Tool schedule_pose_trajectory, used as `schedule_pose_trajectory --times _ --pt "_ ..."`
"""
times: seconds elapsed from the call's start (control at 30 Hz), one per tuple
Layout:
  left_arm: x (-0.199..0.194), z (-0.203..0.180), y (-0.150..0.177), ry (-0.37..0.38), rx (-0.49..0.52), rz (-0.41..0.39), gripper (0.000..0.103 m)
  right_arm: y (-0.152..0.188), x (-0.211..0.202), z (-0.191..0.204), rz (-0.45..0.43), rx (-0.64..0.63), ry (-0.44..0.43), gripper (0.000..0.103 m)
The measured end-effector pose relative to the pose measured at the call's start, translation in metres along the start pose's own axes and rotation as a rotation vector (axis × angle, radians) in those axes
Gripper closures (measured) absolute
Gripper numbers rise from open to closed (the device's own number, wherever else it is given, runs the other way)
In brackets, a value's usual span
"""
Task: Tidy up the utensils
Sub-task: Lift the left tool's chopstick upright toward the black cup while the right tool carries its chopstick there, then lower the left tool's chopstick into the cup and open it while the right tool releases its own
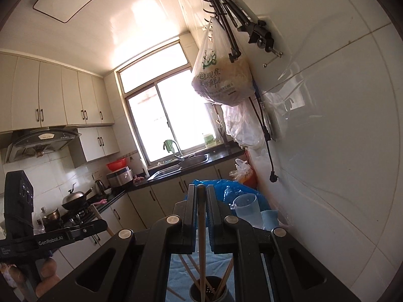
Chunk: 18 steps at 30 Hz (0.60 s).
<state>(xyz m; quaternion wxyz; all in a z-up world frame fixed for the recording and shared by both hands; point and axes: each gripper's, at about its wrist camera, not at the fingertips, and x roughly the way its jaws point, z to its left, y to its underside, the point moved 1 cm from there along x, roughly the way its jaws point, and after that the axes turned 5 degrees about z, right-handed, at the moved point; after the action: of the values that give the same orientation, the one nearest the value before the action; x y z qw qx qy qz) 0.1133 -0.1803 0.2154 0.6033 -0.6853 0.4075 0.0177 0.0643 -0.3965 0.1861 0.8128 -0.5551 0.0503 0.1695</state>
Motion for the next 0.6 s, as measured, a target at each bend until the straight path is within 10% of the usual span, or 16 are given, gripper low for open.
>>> schedule_pose_trajectory --times 0.6 --pt "0.083 0.019 0.028 -0.027 -0.026 0.111 0.096 0.037 0.069 -0.03 0.147 0.017 0.037 0.095"
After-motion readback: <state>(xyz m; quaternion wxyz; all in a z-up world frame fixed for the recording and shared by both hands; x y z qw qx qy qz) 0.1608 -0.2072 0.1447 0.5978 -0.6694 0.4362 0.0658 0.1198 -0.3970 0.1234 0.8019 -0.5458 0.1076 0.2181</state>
